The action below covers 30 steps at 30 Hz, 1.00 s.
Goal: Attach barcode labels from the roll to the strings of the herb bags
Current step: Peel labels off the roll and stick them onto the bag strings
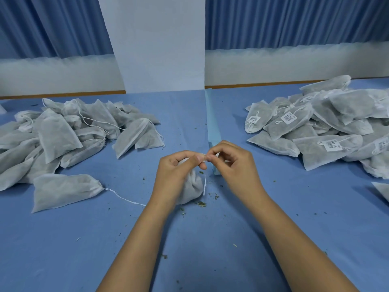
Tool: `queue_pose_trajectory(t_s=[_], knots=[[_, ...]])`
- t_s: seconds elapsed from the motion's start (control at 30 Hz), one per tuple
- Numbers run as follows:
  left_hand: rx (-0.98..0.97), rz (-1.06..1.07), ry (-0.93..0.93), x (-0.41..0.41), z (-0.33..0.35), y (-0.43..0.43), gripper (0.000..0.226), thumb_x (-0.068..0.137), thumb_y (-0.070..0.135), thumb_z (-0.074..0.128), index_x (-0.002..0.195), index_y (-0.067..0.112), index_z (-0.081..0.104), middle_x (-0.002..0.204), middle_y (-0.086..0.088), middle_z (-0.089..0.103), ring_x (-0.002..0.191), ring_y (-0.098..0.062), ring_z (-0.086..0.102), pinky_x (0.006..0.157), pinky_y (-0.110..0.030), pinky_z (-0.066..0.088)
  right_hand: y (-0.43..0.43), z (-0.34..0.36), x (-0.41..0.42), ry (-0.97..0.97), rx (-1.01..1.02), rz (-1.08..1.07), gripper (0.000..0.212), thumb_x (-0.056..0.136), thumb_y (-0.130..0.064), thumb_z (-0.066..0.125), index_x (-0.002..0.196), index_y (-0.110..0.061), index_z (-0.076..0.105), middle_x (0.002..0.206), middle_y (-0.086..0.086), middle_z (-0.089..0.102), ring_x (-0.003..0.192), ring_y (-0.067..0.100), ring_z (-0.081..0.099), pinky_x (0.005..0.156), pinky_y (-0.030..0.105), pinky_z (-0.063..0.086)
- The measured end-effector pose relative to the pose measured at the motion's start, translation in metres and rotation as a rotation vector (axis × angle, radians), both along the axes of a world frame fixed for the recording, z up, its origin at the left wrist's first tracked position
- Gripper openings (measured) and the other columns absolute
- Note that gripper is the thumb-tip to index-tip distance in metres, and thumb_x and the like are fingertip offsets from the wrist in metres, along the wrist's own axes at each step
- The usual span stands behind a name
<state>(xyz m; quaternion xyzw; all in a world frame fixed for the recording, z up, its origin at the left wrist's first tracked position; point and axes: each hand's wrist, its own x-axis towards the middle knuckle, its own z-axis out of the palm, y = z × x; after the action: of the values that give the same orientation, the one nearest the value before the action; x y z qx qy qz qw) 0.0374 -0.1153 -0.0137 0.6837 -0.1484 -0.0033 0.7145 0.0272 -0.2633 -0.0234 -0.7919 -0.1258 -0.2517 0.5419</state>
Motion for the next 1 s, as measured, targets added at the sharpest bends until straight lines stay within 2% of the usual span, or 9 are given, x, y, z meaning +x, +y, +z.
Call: queue_pose_trajectory(t_s=[0.07,0.17,0.33,0.43,0.53,0.7,0.77,0.87,1.0], knots=[[-0.022,-0.007,0.060,-0.001,0.000,0.000,0.016,0.076,0.031,0.068,0.064,0.022,0.074,0.066,0.009,0.065,0.060,-0.006,0.050,0.064,-0.015,0.041,0.000,-0.001,0.000,-0.051,-0.029,-0.032,0.009,0.086,-0.006,0.067,0.077,-0.005,0.068,0.075,-0.009,0.058,0.060,0.009,0.046,0.059,0.013,0.034],[-0.089,0.055,0.145,0.001,0.001,0.000,0.014,0.071,0.034,0.071,0.066,0.023,0.076,0.067,0.009,0.065,0.061,-0.010,0.049,0.064,-0.021,0.040,-0.002,0.001,-0.001,-0.135,-0.013,-0.079,0.014,0.091,-0.016,0.058,0.086,-0.007,0.067,0.083,-0.008,0.059,0.066,0.015,0.051,0.058,0.021,0.039],[-0.016,0.026,0.066,0.001,-0.001,0.000,0.016,0.079,0.024,0.070,0.064,0.021,0.073,0.082,-0.009,0.072,0.074,-0.009,0.060,0.065,-0.013,0.045,0.002,-0.001,-0.003,-0.213,-0.094,0.003,0.010,0.079,-0.013,0.076,0.081,-0.006,0.068,0.079,-0.005,0.061,0.059,0.011,0.052,0.052,0.022,0.039],[-0.039,0.035,0.057,0.002,-0.002,0.000,0.024,0.087,0.010,0.067,0.066,0.018,0.074,0.073,0.001,0.069,0.072,-0.004,0.061,0.064,-0.010,0.046,0.001,-0.002,-0.003,-0.241,-0.054,-0.023,0.005,0.079,-0.009,0.075,0.079,-0.005,0.072,0.075,-0.003,0.065,0.058,0.010,0.057,0.052,0.026,0.045],[-0.017,0.034,0.022,0.002,-0.001,-0.002,0.026,0.087,0.010,0.067,0.066,0.023,0.076,0.073,0.008,0.069,0.076,-0.002,0.063,0.073,-0.009,0.044,-0.001,-0.002,-0.002,-0.272,-0.059,-0.071,0.002,0.081,-0.004,0.072,0.080,-0.004,0.074,0.074,0.001,0.066,0.056,0.011,0.060,0.054,0.029,0.049],[0.008,0.024,-0.047,0.000,-0.001,-0.003,0.022,0.086,0.007,0.069,0.075,0.024,0.078,0.084,0.004,0.074,0.087,-0.003,0.068,0.078,-0.008,0.044,-0.001,-0.002,-0.004,-0.329,-0.167,-0.159,0.007,0.082,0.001,0.069,0.080,-0.003,0.074,0.073,0.002,0.067,0.060,0.015,0.060,0.054,0.032,0.049],[0.034,0.020,-0.054,0.000,-0.001,-0.002,0.020,0.086,0.008,0.069,0.078,0.025,0.078,0.081,0.007,0.074,0.082,-0.001,0.067,0.074,-0.006,0.044,-0.002,-0.001,-0.004,-0.334,-0.186,-0.166,0.007,0.083,0.000,0.069,0.079,-0.003,0.074,0.073,0.002,0.067,0.060,0.016,0.062,0.054,0.033,0.050],[0.079,0.010,-0.037,0.000,-0.001,-0.001,0.018,0.086,0.010,0.069,0.082,0.025,0.077,0.061,0.010,0.063,0.058,0.000,0.057,0.064,-0.005,0.042,-0.006,0.001,-0.004,-0.308,-0.171,-0.196,0.010,0.084,-0.002,0.067,0.075,-0.005,0.071,0.070,-0.001,0.065,0.058,0.016,0.061,0.055,0.032,0.048],[0.089,-0.010,-0.035,0.004,-0.001,0.007,0.019,0.088,0.010,0.068,0.092,0.026,0.077,0.049,0.006,0.046,0.047,0.000,0.047,0.058,-0.004,0.038,-0.015,0.005,0.000,-0.143,0.143,-0.279,0.016,0.087,-0.006,0.062,0.075,-0.016,0.063,0.069,-0.002,0.063,0.059,0.019,0.057,0.058,0.028,0.046]])
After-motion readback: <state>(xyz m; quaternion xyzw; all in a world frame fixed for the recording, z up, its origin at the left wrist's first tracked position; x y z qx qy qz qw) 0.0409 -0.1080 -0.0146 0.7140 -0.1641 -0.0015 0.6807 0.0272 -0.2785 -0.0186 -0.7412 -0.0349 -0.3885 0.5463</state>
